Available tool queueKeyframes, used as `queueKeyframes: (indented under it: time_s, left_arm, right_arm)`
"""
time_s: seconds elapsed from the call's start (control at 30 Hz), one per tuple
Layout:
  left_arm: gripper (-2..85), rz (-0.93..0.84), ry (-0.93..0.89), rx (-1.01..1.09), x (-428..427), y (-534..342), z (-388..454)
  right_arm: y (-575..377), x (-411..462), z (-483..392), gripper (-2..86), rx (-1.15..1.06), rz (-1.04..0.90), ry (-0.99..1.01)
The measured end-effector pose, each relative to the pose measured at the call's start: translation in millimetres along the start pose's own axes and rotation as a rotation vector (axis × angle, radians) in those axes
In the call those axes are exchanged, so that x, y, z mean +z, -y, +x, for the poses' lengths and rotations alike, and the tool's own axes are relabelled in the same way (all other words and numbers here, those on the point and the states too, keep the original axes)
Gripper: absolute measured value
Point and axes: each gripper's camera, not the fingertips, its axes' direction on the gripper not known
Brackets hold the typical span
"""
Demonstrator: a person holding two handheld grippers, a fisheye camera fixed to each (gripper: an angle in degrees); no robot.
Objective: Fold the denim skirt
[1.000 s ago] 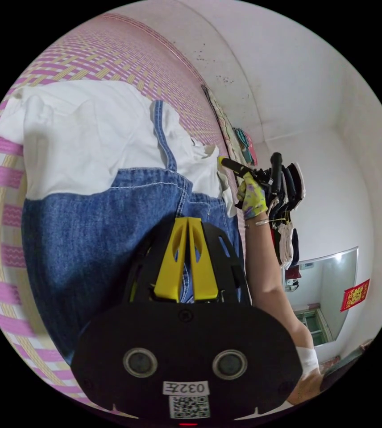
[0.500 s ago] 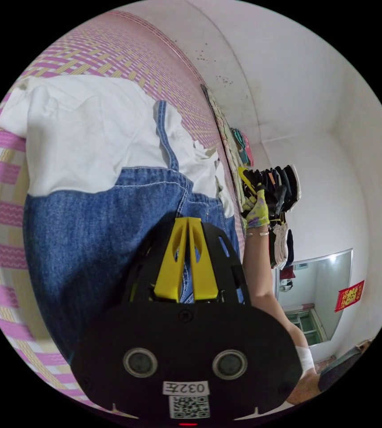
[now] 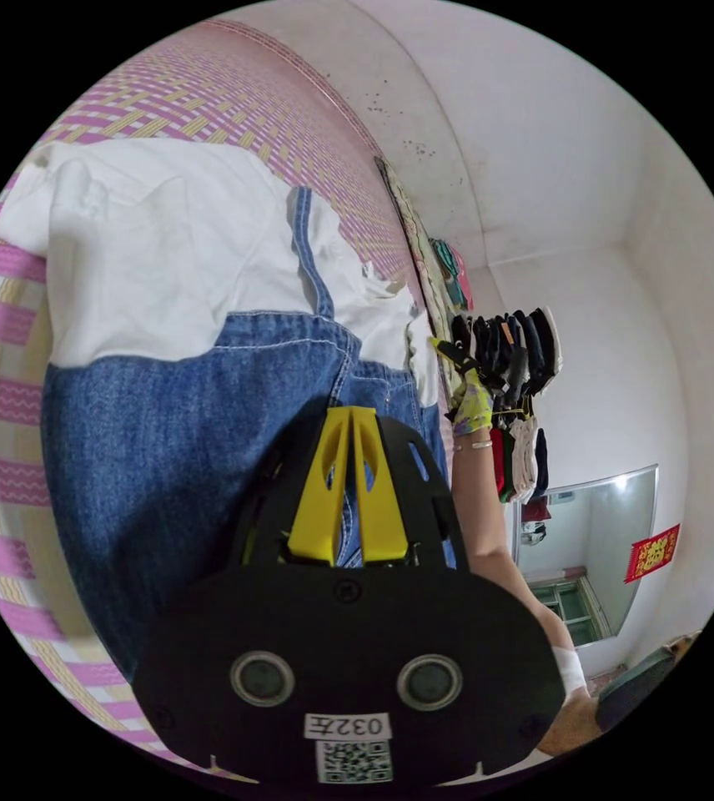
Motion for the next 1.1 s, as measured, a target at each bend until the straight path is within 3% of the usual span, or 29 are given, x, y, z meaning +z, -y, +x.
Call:
queueKeyframes:
  time_s: [0.1, 0.27, 0.4, 0.63, 0.87, 1.03, 1.1]
  left_arm:
    - [-0.9, -0.004, 0.002, 0.004, 7.3, 0.0, 0.2]
    - [-0.9, 0.051, -0.023, 0.025, 12.7, -2.5, 3.4]
    - [-0.9, 0.164, 0.079, 0.008, 6.1, -9.6, 6.9]
    - [-0.9, 0.221, 0.159, -0.131, 18.2, -16.1, -9.4]
    - [-0.9, 0.242, 0.169, -0.136, 38.5, -21.0, -10.1]
    - [-0.9, 0.249, 0.109, -0.165, 54.5, -28.7, -20.7]
    - [-0.9, 0.246, 0.104, -0.166, 61.2, -31.6, -21.8]
  right_arm:
    - [0.2, 14.0, -1.5, 5.4, 0.012, -0.080, 0.031]
    - [-25.0, -26.2, -102.9, 2.4, -0.280, 0.201, 0.112]
    - [-15.9, 28.5, -210.8, -0.7, -0.516, -0.011, 0.303]
    - [3.9, 146.6, -323.5, -1.0, -0.610, -0.161, 0.108]
    - [20.7, 194.6, -335.0, -1.0, -0.531, -0.115, 0.027]
    - [2.3, 134.2, -265.2, -0.9, -0.342, 0.006, 0.437]
    - [-29.1, 98.9, -242.6, -0.7, -0.385, 0.038, 0.491]
